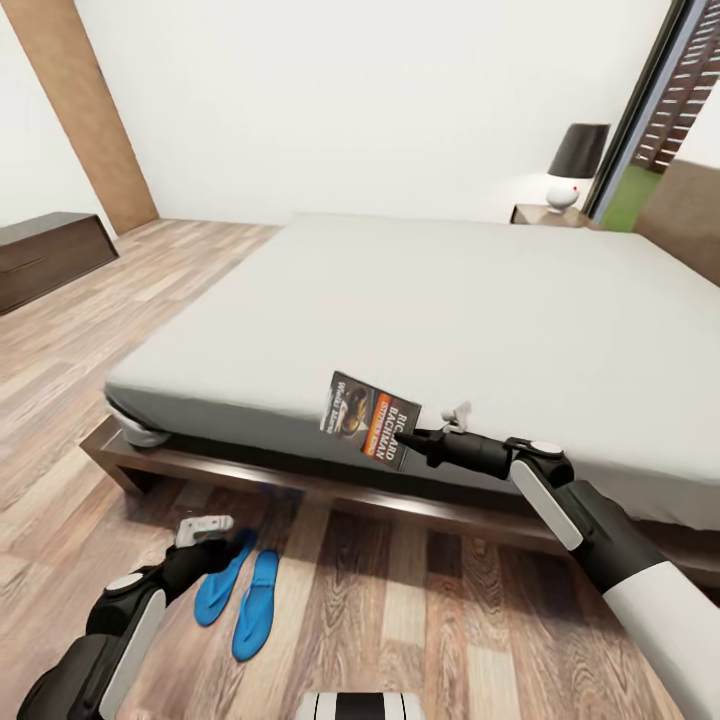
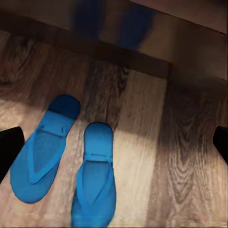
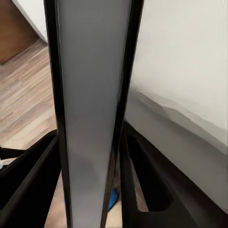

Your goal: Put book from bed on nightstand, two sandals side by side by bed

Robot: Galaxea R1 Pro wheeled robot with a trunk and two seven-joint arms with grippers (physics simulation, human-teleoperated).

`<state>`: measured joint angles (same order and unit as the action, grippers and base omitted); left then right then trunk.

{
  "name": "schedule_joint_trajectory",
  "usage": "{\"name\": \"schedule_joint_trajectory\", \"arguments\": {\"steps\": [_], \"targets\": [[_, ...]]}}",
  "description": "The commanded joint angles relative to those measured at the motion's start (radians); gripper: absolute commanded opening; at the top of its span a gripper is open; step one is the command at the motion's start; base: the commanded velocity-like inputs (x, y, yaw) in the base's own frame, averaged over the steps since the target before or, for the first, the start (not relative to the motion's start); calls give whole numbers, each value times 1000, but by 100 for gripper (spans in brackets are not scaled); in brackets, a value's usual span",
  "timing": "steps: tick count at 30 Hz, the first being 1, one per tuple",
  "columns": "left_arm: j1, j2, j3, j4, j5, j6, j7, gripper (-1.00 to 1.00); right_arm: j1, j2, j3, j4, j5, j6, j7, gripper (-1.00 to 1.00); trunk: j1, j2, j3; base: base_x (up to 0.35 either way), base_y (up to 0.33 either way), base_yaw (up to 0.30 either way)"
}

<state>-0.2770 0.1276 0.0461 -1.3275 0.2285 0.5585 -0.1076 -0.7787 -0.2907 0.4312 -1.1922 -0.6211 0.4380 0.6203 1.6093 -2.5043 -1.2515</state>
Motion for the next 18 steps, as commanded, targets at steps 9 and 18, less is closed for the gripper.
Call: {"name": "schedule_joint_trajectory", "arguments": {"steps": [9, 18], "targets": [[80, -7, 12, 99, 9, -81, 102, 100, -1, -1, 1, -1, -15, 8, -2, -100, 0, 0, -1, 0, 0, 281], [147, -59, 11, 185, 23, -280, 249, 100, -1, -1, 3, 0, -15, 8, -2, -100, 0, 0, -1, 0, 0, 281]]}}
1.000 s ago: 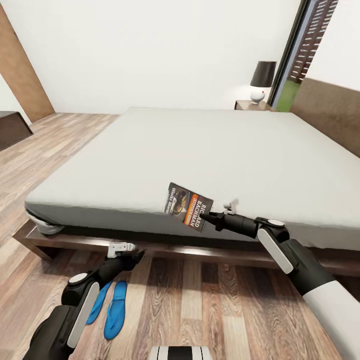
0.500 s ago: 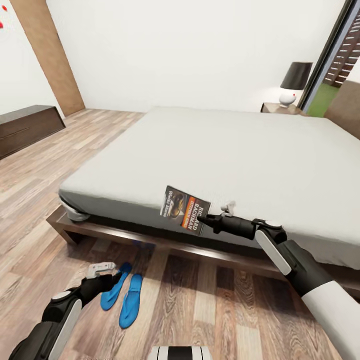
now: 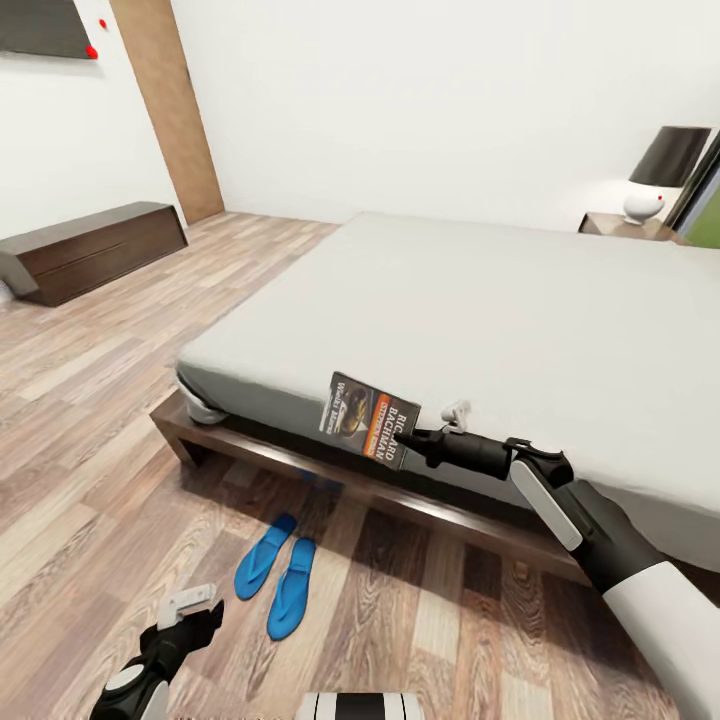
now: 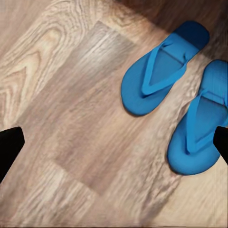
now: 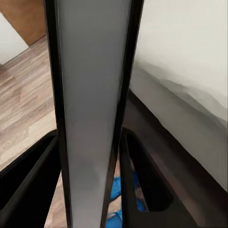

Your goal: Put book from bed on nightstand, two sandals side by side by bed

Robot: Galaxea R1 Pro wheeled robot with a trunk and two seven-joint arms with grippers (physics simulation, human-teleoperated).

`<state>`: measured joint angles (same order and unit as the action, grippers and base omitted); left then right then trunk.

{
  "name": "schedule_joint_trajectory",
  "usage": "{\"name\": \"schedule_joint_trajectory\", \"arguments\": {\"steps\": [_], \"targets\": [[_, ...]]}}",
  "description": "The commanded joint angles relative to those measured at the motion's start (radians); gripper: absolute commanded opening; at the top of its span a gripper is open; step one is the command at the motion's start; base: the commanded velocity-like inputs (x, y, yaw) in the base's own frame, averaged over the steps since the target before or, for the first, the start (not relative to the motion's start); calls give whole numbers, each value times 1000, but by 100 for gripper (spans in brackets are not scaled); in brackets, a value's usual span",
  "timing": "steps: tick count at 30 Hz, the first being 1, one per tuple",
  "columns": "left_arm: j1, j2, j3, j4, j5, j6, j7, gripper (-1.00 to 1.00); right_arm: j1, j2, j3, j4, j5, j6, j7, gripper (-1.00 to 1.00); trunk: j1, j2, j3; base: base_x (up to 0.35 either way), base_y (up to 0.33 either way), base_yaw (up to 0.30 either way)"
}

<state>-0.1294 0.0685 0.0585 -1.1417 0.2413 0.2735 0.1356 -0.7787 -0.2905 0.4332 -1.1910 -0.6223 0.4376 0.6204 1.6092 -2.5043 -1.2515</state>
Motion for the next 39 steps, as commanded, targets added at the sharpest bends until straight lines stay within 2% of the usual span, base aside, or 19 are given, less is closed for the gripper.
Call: {"name": "schedule_joint_trajectory", "arguments": {"steps": [1, 4, 8, 16, 21, 39], "targets": [[0, -1, -2, 7, 10, 1, 7, 100, -1, -1, 1, -1, -14, 9, -2, -100, 0, 0, -1, 0, 0, 281], [2, -2, -2, 27, 10, -3, 8, 100, -1, -1, 9, -1, -14, 9, -2, -100, 0, 0, -1, 0, 0, 281], [1, -3, -4, 41, 9, -15, 9, 100, -1, -1, 39, -2, -13, 8, -2, -100, 0, 0, -1, 0, 0, 281], [1, -8, -6, 42, 9, -39, 10, 100, -1, -1, 59, -2, -13, 7, -2, -100, 0, 0, -1, 0, 3, 281], [1, -9, -5, 37, 10, -39, 10, 100, -1, -1, 87, -2, -13, -6, -4, -100, 0, 0, -1, 0, 141, 281], [1, -7, -5, 31, 10, -40, 9, 100, -1, -1, 92, -1, -14, -25, -4, -100, 0, 0, -1, 18, 289, 281]]}}
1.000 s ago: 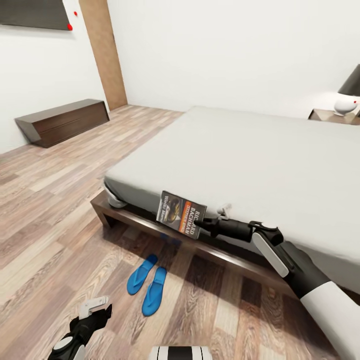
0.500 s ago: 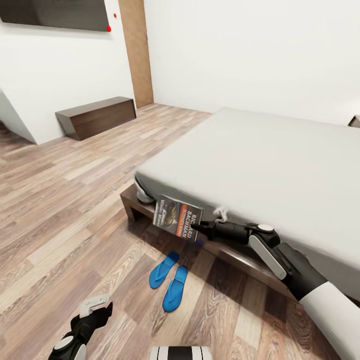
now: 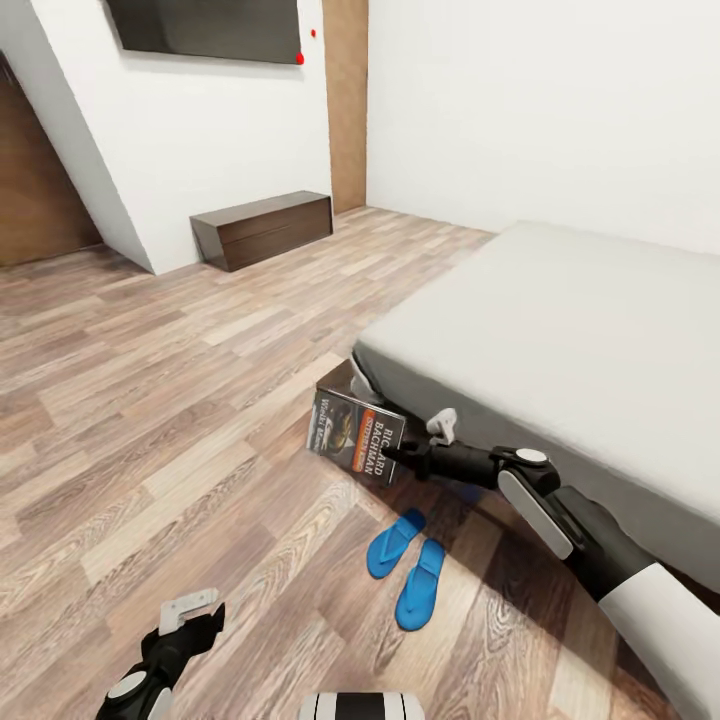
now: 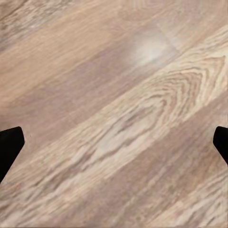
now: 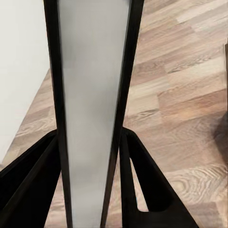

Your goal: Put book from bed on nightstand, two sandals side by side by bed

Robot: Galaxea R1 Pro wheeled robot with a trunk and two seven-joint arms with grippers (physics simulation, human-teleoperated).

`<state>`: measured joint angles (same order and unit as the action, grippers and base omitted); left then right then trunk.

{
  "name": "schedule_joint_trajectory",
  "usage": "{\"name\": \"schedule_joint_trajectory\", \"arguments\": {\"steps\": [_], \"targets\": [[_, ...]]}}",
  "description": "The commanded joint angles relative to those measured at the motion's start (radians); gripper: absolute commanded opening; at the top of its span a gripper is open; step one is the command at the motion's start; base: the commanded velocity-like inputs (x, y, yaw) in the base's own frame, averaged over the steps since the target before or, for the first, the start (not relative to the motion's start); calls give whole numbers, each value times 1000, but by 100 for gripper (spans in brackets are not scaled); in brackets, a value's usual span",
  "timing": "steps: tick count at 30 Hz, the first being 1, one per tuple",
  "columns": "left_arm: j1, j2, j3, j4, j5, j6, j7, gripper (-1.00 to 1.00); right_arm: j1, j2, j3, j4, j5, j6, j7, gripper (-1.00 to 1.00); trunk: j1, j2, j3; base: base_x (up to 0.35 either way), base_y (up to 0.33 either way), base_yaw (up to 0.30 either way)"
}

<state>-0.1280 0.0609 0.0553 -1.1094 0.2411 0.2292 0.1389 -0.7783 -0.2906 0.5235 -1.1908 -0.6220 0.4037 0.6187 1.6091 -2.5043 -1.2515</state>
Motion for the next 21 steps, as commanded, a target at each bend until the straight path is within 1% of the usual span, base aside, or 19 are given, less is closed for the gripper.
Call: {"name": "schedule_joint_trajectory", "arguments": {"steps": [1, 5, 14, 18, 21], "targets": [[-1, 0, -2, -1, 10, 4, 5, 100, -1, -1, 1, -1, -14, 9, -2, -100, 0, 0, -1, 20, 326, 280], [-1, 0, -2, -1, 9, 5, 5, 100, -1, -1, 1, -2, -14, 9, -2, -100, 0, 0, -1, 157, 258, 281], [-1, -1, -3, -3, 9, 5, 5, 100, -1, -1, 1, -1, -14, 9, -2, -100, 0, 0, -1, 305, 163, 280], [-1, 0, -3, -4, 9, 5, 5, 100, -1, -1, 1, -1, -13, 9, -2, -100, 0, 0, -1, 280, 228, 280], [-1, 0, -3, -4, 9, 6, 5, 100, -1, -1, 1, -1, -13, 9, -2, -100, 0, 0, -1, 187, 285, 280]]}}
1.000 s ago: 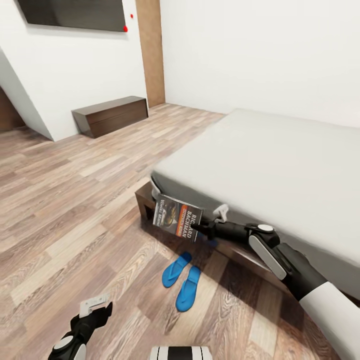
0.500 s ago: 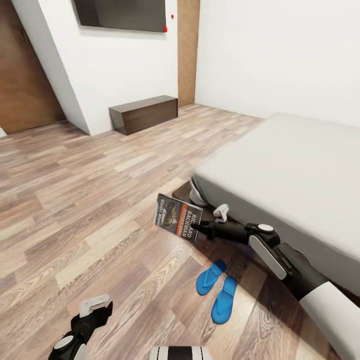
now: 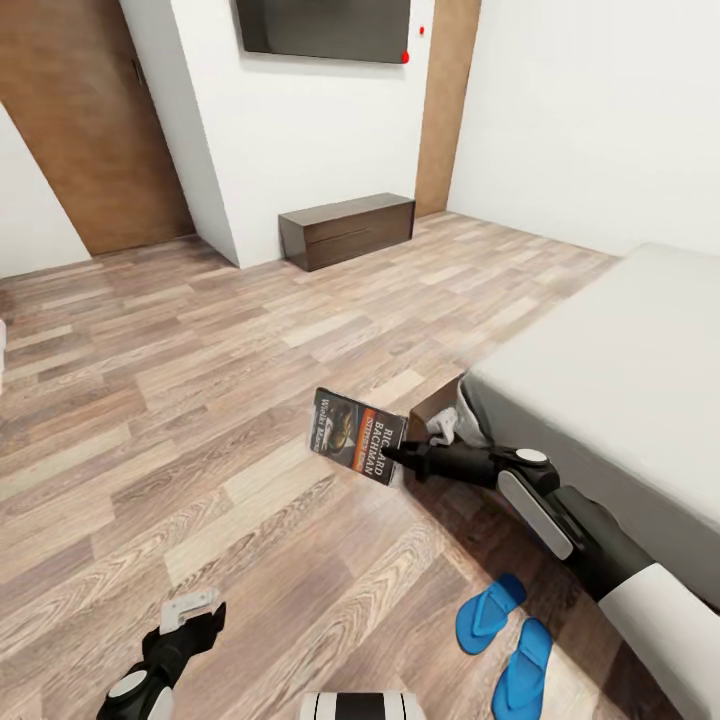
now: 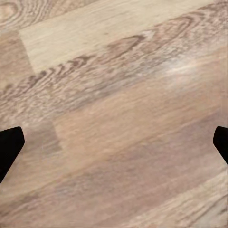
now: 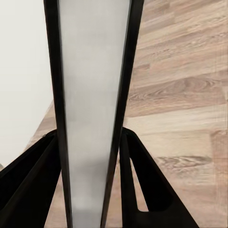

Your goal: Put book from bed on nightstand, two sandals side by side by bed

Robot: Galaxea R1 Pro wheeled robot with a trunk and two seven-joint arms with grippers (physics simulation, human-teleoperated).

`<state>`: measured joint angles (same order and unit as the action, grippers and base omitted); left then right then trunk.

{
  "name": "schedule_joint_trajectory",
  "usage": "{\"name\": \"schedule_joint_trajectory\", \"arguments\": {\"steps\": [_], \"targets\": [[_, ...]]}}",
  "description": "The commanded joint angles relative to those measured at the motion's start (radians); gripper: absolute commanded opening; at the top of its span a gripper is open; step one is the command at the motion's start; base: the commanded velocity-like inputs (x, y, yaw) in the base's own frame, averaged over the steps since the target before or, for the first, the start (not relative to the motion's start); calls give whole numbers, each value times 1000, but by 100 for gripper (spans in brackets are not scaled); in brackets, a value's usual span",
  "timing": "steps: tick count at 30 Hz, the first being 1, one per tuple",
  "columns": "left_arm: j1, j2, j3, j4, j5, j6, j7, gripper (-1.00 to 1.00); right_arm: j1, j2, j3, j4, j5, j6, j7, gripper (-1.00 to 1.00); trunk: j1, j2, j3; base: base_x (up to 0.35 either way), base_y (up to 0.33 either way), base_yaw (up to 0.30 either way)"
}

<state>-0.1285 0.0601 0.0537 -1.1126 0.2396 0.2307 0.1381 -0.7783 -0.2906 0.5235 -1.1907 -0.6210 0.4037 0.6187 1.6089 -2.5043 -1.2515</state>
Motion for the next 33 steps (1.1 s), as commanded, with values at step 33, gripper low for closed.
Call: {"name": "schedule_joint_trajectory", "arguments": {"steps": [33], "targets": [[0, 0, -3, -30, 10, 6, 7, 100, -1, -1, 1, 0, -14, 8, -2, -100, 0, 0, -1, 113, 31, 269]]}}
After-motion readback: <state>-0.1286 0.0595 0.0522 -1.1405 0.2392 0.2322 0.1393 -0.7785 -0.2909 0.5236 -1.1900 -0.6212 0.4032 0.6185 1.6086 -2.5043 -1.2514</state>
